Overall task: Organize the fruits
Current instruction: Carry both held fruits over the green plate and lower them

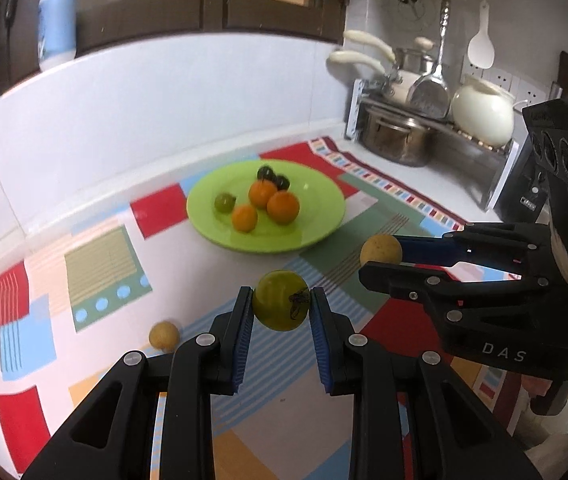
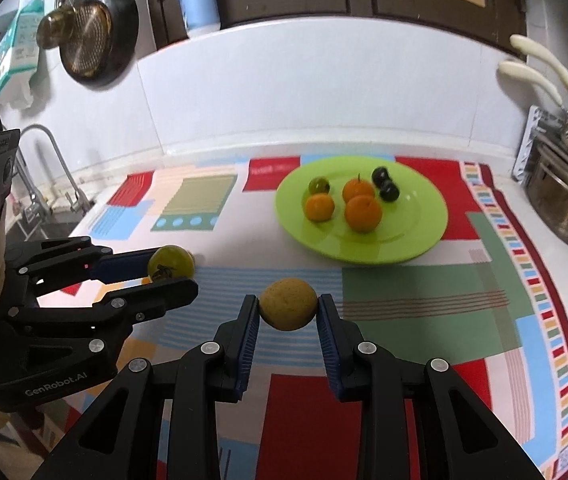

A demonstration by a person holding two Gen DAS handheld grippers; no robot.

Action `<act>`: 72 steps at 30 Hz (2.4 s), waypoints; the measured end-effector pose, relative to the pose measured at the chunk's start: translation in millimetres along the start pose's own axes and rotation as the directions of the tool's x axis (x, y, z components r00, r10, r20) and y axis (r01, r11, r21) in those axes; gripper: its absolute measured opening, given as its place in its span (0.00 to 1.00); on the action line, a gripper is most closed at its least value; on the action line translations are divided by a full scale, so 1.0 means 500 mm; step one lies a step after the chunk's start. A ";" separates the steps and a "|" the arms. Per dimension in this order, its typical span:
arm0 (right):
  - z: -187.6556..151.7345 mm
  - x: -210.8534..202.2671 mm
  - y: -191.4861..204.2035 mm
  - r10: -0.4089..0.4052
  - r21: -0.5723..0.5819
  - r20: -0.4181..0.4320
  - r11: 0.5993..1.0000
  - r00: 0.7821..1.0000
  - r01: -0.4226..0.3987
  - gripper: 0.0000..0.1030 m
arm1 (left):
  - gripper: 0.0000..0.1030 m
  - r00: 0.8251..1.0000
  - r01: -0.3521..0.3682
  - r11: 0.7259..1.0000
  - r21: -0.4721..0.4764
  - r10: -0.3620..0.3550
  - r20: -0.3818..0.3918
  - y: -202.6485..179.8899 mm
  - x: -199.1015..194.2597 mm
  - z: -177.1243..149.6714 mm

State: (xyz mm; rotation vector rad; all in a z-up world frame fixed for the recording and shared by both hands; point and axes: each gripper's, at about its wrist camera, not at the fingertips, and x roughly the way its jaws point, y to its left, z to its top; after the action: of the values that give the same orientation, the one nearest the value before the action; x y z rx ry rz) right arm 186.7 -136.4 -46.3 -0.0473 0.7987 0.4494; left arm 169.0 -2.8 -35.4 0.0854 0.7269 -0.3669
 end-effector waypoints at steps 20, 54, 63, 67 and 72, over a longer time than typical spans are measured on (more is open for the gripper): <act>0.066 -0.065 -0.034 -0.062 0.053 0.143 0.997 0.988 0.055 0.30 | 0.27 0.993 -0.004 0.998 0.057 -0.003 0.115 -0.020 -0.008 0.101; 0.231 0.104 -0.158 -0.146 0.104 0.090 0.985 0.985 0.137 0.30 | 0.27 1.000 -0.008 1.000 -0.004 0.008 0.020 0.081 0.221 0.281; 0.250 0.199 -0.209 -0.150 0.139 0.007 0.979 0.989 0.148 0.30 | 0.27 0.997 0.018 0.999 -0.031 -0.020 -0.069 0.115 0.326 0.295; 0.253 0.235 -0.229 -0.138 0.159 -0.019 0.977 0.990 0.139 0.30 | 0.27 0.995 0.010 1.000 -0.028 -0.013 -0.097 0.124 0.366 0.297; 0.252 0.274 -0.245 -0.130 0.167 -0.044 0.977 0.991 0.136 0.30 | 0.27 0.991 0.008 1.000 -0.019 -0.010 -0.131 0.129 0.408 0.294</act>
State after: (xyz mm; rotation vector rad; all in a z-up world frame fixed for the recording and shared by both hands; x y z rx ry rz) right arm 405.8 -170.2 -69.5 0.0499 0.8579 0.2534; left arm 425.2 -33.4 -64.2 0.0891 0.8606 -0.3653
